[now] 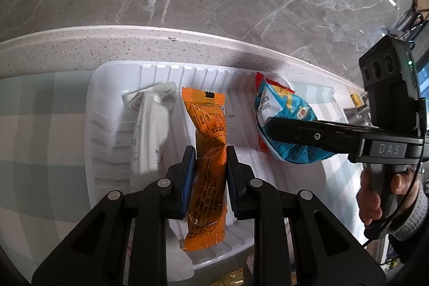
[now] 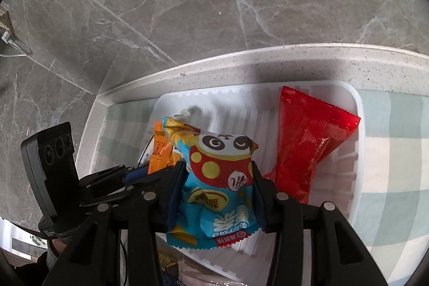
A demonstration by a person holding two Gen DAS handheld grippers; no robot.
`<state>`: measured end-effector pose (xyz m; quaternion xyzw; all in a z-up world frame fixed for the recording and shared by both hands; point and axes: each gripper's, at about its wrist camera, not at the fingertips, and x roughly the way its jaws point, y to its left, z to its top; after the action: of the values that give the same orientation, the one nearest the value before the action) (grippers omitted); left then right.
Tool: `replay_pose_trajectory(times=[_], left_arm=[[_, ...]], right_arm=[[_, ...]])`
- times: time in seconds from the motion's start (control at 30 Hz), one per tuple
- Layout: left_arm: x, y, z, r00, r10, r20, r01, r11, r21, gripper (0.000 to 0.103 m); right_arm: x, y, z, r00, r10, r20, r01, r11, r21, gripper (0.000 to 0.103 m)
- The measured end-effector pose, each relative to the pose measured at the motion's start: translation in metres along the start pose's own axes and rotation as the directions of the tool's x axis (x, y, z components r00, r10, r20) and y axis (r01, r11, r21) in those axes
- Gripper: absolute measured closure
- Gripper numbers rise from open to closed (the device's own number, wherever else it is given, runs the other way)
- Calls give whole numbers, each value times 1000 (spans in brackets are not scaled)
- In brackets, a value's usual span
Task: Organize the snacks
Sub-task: 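Release both snacks into the tray and withdraw both tools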
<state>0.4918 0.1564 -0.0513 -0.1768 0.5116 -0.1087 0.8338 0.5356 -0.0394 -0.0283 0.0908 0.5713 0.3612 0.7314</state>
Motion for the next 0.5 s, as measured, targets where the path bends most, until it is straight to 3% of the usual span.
replay_pose_trajectory(times=[0.27, 0.37, 0.43, 0.5], left_arm=[[8, -5, 4, 999, 35, 13, -35, 999, 18, 80], [7, -7, 5, 999, 36, 22, -37, 999, 20, 73], [5, -8, 4, 999, 34, 28, -35, 999, 22, 61], [-2, -11, 2, 999, 32, 37, -33, 999, 24, 56]], right_arm=[[0, 1, 0, 1000, -20, 9, 20, 1000, -16, 52], [-4, 2, 0, 1000, -12, 22, 12, 1000, -19, 52], [-8, 3, 0, 999, -10, 31, 11, 1000, -24, 52], [-13, 5, -2, 999, -1, 40, 2, 1000, -23, 52]])
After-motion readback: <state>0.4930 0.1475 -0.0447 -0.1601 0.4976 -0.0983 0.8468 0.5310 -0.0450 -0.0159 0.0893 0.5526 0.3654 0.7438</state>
